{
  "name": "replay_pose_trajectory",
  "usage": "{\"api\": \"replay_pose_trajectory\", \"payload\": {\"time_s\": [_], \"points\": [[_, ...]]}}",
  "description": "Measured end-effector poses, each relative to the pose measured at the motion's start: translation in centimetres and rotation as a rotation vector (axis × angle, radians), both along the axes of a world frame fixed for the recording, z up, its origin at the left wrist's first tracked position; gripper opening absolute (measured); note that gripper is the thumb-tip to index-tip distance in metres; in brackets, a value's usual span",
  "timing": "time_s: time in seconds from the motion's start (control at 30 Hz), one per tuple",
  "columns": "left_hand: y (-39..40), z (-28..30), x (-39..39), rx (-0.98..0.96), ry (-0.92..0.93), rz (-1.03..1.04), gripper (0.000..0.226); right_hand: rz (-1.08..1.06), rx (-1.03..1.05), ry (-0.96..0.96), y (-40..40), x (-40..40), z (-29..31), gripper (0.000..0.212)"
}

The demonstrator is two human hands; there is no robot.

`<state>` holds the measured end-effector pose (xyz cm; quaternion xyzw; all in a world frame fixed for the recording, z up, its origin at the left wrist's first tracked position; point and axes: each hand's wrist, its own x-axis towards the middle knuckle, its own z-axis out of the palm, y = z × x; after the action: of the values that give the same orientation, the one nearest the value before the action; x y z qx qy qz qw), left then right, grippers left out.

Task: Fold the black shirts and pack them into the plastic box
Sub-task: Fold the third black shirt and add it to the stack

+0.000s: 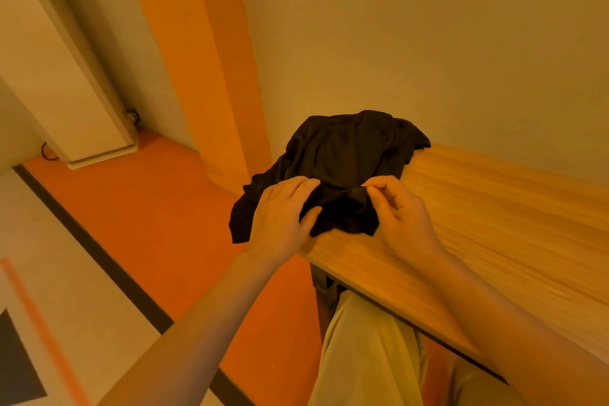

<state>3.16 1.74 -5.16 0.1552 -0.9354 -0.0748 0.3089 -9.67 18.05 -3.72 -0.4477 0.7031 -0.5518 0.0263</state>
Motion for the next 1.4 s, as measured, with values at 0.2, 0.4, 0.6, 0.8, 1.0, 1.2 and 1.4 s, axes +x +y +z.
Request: {"api": "replay_pose_trajectory", "payload": {"time_s": [0.2, 0.4, 0.6, 0.8, 1.0, 1.2, 1.4], "points": [[1.2, 0.6, -1.5, -0.049, 0.099, -0.117, 0.026, -0.008, 0.033, -0.006, 0.6, -0.3, -0.4, 0.016], [2.9, 1.7, -2.2, -0.001, 0.175, -0.223, 0.024, 0.015, 0.050, 0.046, 0.9, -0.1, -0.6, 0.019], [3.7, 2.1, -2.0, 0.057, 0.168, -0.265, 0.016, -0.027, -0.005, 0.154, 1.2, -0.5, -0.9, 0.014], [4.4, 2.1, -1.9, 0.132, 0.179, -0.213, 0.023, 0.034, -0.016, 0.283, 1.9, 0.3, -0.8, 0.033], [4.5, 1.9, -1.7, 0.164, 0.186, -0.184, 0.020, -0.031, -0.002, 0.251, 2.1, -0.1, -1.8, 0.013], [4.8, 1.3, -1.8, 0.183, 0.172, -0.191, 0.025, -0.014, -0.058, 0.012, 2.5, 0.1, -1.7, 0.014], [5.3, 0.7, -2.0, 0.294, 0.243, -0.173, 0.022, 0.037, 0.031, 0.146, 2.6, 0.6, -1.5, 0.037]]}}
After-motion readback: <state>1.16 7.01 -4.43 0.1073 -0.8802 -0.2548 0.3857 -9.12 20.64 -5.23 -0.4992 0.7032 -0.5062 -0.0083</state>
